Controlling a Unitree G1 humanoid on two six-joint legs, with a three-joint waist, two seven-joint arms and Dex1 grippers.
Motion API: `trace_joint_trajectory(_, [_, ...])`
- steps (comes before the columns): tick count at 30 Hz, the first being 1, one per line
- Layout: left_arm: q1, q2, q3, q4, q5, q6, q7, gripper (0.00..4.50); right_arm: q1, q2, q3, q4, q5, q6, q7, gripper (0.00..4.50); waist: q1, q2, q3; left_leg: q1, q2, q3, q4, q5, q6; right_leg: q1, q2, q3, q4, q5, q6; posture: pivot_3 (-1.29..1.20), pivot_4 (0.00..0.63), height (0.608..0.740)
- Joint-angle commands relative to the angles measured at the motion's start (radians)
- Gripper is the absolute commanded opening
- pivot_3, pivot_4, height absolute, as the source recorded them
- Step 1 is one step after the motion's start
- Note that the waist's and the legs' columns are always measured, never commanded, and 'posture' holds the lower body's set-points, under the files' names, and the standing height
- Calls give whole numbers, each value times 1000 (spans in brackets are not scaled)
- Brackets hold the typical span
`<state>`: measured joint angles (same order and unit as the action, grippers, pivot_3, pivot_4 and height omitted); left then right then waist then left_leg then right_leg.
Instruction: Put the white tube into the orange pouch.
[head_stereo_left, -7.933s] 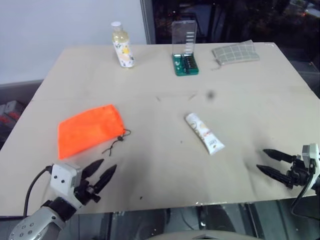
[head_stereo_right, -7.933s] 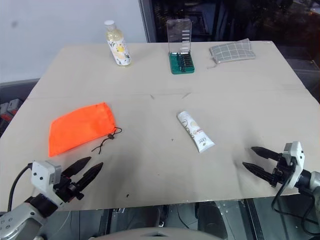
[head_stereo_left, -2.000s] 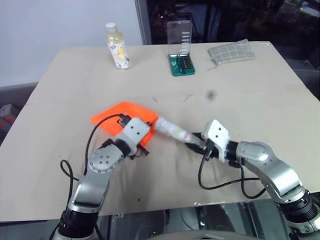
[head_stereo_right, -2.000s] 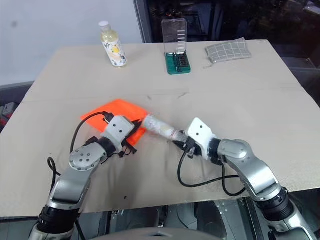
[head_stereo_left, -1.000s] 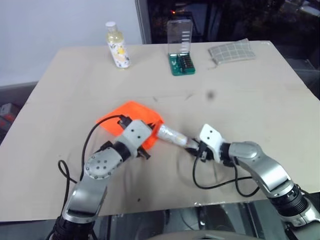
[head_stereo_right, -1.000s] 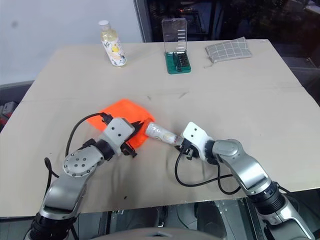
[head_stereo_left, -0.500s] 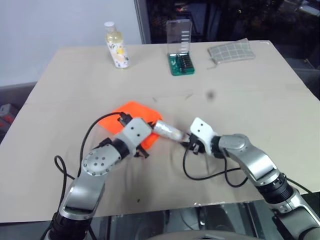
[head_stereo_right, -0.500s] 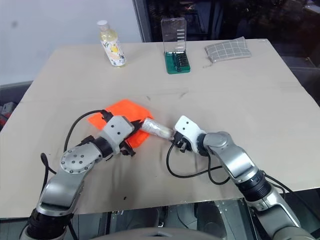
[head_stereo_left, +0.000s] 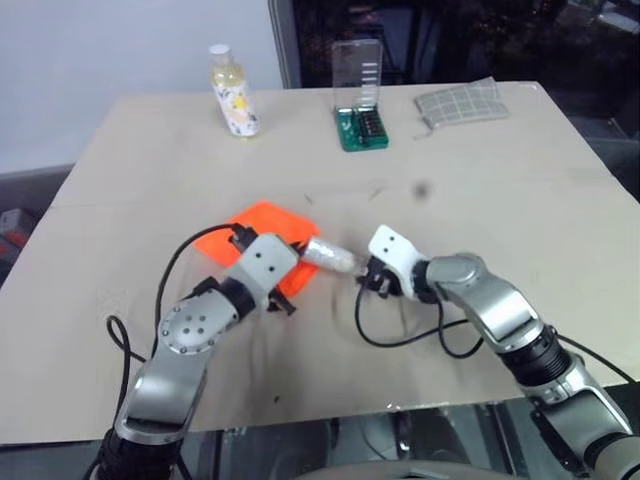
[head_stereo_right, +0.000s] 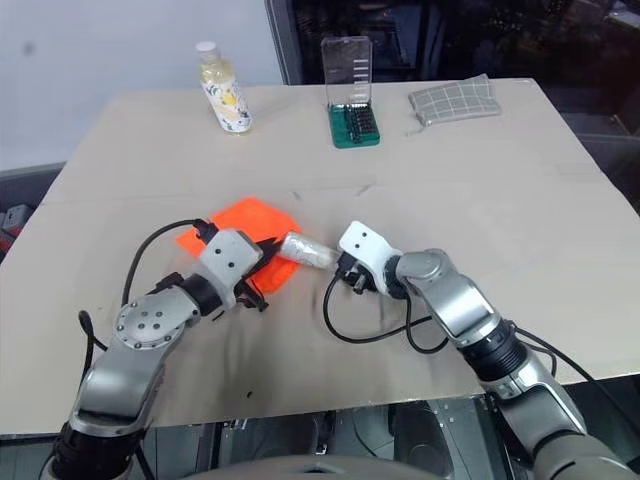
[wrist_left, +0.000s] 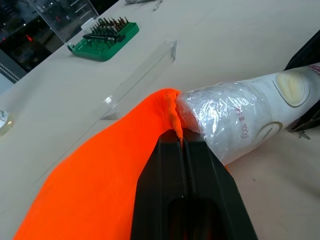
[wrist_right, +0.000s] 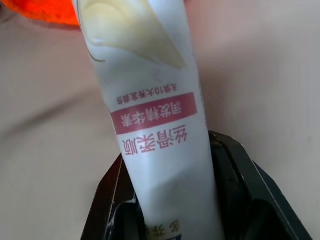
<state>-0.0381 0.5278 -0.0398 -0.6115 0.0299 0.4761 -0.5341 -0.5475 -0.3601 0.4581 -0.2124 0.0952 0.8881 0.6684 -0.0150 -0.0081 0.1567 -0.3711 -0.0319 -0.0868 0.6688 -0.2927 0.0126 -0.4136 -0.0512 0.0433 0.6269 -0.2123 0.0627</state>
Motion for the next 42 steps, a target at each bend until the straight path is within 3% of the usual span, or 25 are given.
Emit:
trace_joint_trajectory(1, [-1, -9, -33, -84, -14, -6, -2, 0, -21, -1, 10, -57, 13, 22, 15, 1532, 0, 0, 0, 0, 0, 0, 0, 0, 0, 0, 0, 0, 0, 0, 0, 0, 150, 740])
trace_joint_trajectory(12, [-13, -26, -72, -106, 13, 4, 32, 0, -51, -59, 58, -118, 36, 108, 78, 1532, 1, 0, 0, -1, 0, 0, 0, 0, 0, 0, 0, 0, 0, 0, 0, 0, 150, 740])
trace_joint_trajectory(20, [39, 6, -54, -71, 34, -23, 30, 0, -58, -51, 3, -145, 57, 136, 55, 1532, 0, 0, 0, -1, 0, 0, 0, 0, 0, -1, 0, 0, -1, 0, 0, 0, 150, 740])
trace_joint_trajectory(31, [81, 89, -57, 60, 123, -313, 32, 0, -44, -90, 2, -209, 98, 218, 32, 1532, 1, 0, 0, -1, 0, 0, -1, -1, 1, -1, -1, 0, -1, 0, 0, 0, 150, 740])
trace_joint_trajectory(42, [52, 5, 68, 146, 38, -291, 80, 0, -4, -110, 10, -252, 126, 266, -3, 1532, 1, 0, 0, -3, 0, -1, 0, -2, 4, -2, -1, -2, -1, 0, 0, 0, 150, 740])
